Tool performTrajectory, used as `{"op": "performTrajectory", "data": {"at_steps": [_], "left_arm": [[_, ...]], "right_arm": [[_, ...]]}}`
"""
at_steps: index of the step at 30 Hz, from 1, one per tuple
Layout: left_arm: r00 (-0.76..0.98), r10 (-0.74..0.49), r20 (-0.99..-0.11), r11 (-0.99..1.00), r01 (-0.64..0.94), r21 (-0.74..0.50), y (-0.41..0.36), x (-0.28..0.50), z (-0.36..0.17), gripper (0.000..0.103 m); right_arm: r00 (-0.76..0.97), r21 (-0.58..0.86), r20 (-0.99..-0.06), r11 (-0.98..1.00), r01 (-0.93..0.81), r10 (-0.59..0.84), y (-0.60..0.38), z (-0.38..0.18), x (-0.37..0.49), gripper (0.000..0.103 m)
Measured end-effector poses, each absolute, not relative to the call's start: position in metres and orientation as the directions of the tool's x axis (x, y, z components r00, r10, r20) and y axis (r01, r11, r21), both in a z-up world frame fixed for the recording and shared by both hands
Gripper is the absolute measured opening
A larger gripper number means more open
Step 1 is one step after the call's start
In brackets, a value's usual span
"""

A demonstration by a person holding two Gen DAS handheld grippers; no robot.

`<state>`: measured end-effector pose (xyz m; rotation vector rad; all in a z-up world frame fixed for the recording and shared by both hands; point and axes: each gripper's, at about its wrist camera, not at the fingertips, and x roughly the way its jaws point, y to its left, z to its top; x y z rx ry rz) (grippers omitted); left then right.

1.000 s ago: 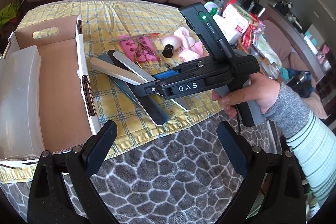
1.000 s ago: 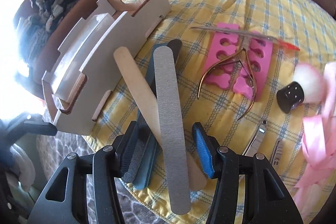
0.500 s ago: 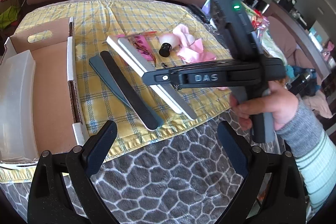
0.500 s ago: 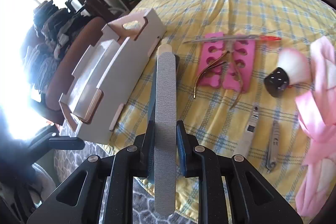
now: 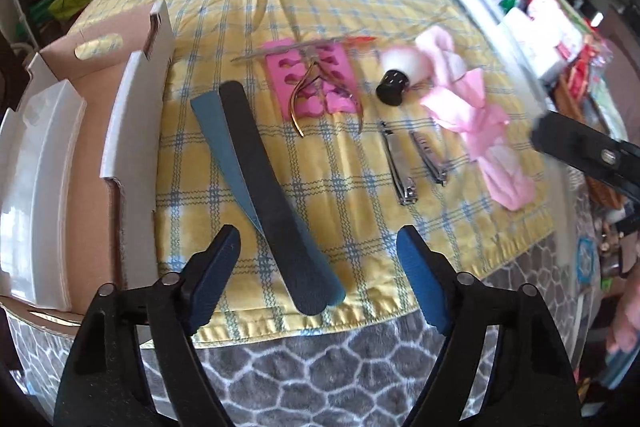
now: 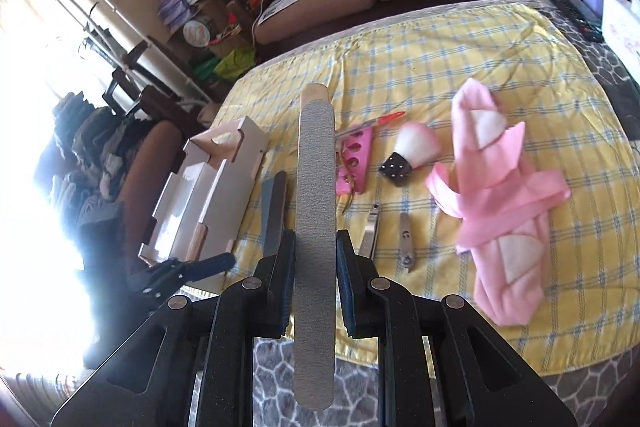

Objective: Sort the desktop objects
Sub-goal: 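Grasp the grey nail file with the right gripper while the left grasps the black file, then lift and carry both nail files toward the cardboard tray with both grippers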

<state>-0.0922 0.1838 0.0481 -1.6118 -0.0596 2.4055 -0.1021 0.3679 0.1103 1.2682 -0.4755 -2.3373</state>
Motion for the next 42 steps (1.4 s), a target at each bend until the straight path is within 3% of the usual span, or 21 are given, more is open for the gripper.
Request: {"op": "performTrajectory", "data": {"at_steps": [1, 5, 15, 26, 31, 36, 42], "left_arm": [[-0.356, 0.205, -0.912, -0.975, -0.159, -0.157, 0.184, -0.097, 0.043, 0.07], [-0.344, 0.138, -0.929, -0.989, -0.105, -0.108, 0.183, -0.106, 0.03, 0.064], [-0.318, 0.023, -0.948, -0.979, -0.198, 0.042, 0.202, -0.117, 0.017, 0.063], [-0.296, 0.017, -0.955, -0.976, -0.214, 0.049, 0.192, -0.124, 0.022, 0.037], [-0.303, -0.038, -0.952, -0.969, -0.22, 0.109, 0.199, -0.123, 0.019, 0.043], [-0.334, -0.017, -0.943, -0.956, -0.27, 0.113, 0.201, -0.114, 0.026, 0.026], [-0.327, 0.084, -0.941, -0.965, -0.263, 0.006, 0.182, -0.106, 0.042, 0.025]], "right_arm": [[-0.49, 0.492, -0.696, -0.845, 0.208, -0.525, 0.372, 0.11, -0.099, 0.019], [-0.485, 0.494, -0.702, -0.847, 0.196, -0.522, 0.375, 0.104, -0.091, 0.019], [-0.457, 0.502, -0.723, -0.849, 0.168, -0.518, 0.381, 0.083, -0.084, 0.019], [-0.441, 0.489, -0.743, -0.858, 0.154, -0.503, 0.372, 0.079, -0.085, 0.019], [-0.436, 0.487, -0.749, -0.861, 0.15, -0.499, 0.368, 0.078, -0.086, 0.019], [-0.427, 0.478, -0.76, -0.867, 0.141, -0.489, 0.367, 0.073, -0.085, 0.019], [-0.426, 0.464, -0.769, -0.875, 0.14, -0.476, 0.364, 0.077, -0.084, 0.019]]}}
